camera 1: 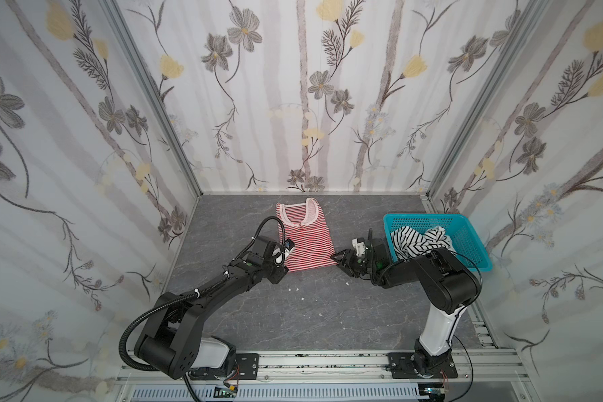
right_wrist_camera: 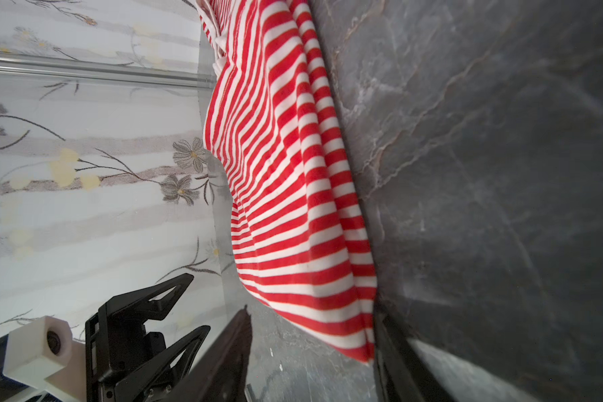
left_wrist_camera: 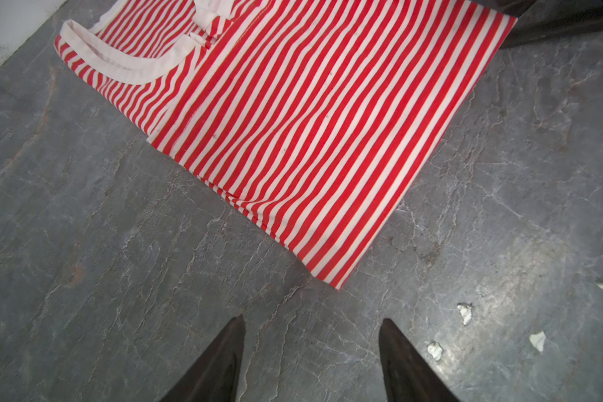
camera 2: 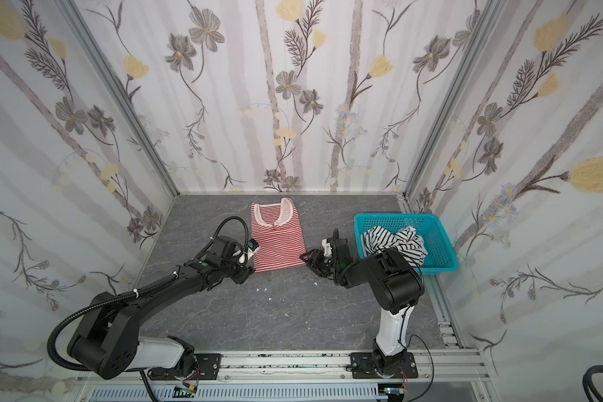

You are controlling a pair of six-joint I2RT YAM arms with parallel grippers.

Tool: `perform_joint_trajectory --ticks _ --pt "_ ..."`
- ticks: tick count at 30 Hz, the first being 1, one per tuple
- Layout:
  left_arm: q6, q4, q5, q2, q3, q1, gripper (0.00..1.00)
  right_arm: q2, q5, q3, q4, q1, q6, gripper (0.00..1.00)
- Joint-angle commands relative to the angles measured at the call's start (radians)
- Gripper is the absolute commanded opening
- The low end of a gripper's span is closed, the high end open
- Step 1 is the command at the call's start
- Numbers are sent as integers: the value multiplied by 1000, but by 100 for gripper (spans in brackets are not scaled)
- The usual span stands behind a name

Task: Fold and stack the tank tops

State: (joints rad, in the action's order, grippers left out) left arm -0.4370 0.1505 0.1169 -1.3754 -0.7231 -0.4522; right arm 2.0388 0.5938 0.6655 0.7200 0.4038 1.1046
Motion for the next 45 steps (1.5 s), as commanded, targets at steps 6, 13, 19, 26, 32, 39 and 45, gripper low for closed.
perform_joint_trajectory --ticks 6,13,19,26,32,39,45 --pt "9 -25 11 10 16 -5 63 44 -10 16 25 2 61 52" --pt "9 -32 8 0 19 -7 63 43 3 65 -4 29 47 39" --pt "-2 -39 -2 -14 25 -8 63 13 4 77 -14 49 43 10" --pt "-11 -55 -8 -43 15 -9 64 -66 -11 131 -104 80 16 0" --pt "-27 -66 -6 -76 2 -8 64 -122 -24 162 -173 85 3 0" --pt "-40 -110 -95 -153 -25 -42 63 -132 -26 183 -203 85 4 0" --pt "-60 -153 -125 -162 0 -100 62 -126 -23 191 -199 87 12 0"
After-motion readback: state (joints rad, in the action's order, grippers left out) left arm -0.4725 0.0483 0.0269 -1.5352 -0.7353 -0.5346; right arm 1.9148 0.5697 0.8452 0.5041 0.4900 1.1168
